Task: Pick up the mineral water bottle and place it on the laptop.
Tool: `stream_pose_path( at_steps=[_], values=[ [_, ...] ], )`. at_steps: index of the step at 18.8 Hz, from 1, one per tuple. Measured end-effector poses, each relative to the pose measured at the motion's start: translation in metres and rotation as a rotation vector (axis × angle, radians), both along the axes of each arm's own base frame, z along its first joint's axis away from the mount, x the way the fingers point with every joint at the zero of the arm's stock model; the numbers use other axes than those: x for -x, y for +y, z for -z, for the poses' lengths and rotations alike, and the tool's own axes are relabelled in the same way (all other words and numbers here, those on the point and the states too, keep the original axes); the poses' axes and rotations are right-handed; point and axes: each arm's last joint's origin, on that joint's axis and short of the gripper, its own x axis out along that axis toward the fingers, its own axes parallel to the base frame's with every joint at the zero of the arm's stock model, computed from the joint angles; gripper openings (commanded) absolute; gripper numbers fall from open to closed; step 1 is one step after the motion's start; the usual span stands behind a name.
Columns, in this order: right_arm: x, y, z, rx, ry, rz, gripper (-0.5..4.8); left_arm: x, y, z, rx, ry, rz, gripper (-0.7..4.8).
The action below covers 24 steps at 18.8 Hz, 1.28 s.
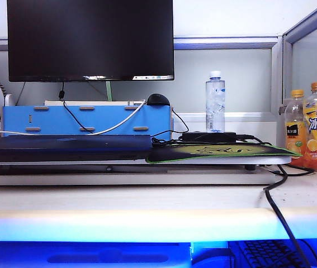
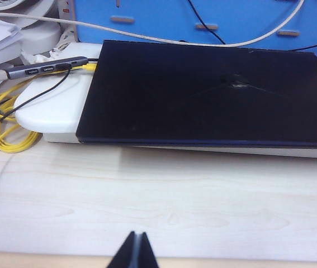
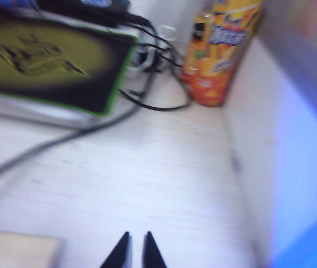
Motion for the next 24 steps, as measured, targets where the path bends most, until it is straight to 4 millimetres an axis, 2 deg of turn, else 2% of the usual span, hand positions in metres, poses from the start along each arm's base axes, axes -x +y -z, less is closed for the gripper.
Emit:
stream_pose_path(
  at_steps=[7,10,13,16,18,19,21,22,23,24],
  values=[
    [0.000,0.000,0.000,0.011,0.000,-0.004,0.45,0.000,0.000,0.000,0.000,0.000,0.000,-0.02],
    [-0.001,0.004,-0.003,-0.158,-0.041,-0.110,0.44,0.000,0.000,0.000,0.000,0.000,0.000,-0.02],
    [-0.001,0.006,-0.019,-0.382,-0.187,-0.167,0.44,0.000,0.000,0.000,0.000,0.000,0.000,-0.02],
    [0.007,0.006,-0.060,-0.582,-0.359,-0.212,0.45,0.000,0.000,0.000,0.000,0.000,0.000,-0.02],
    [0.014,0.006,-0.100,-0.600,-0.437,-0.259,0.45,0.000,0.000,0.000,0.000,0.000,0.000,-0.02],
    [0.010,0.007,-0.117,-0.600,-0.414,-0.281,0.44,0.000,0.000,0.000,0.000,0.000,0.000,-0.02],
    [-0.011,0.010,-0.150,-0.601,-0.278,-0.357,0.44,0.000,0.000,0.000,0.000,0.000,0.000,-0.02],
    [-0.031,0.014,-0.166,-0.597,-0.158,-0.445,0.44,0.000,0.000,0.000,0.000,0.000,0.000,-0.02],
    [-0.061,0.020,-0.178,-0.619,0.003,-0.607,0.45,0.000,0.000,0.000,0.000,0.000,0.000,-0.02],
    [-0.081,0.024,-0.180,-0.666,0.125,-0.741,0.44,0.000,0.000,0.000,0.000,0.000,0.000,-0.02]
  ],
)
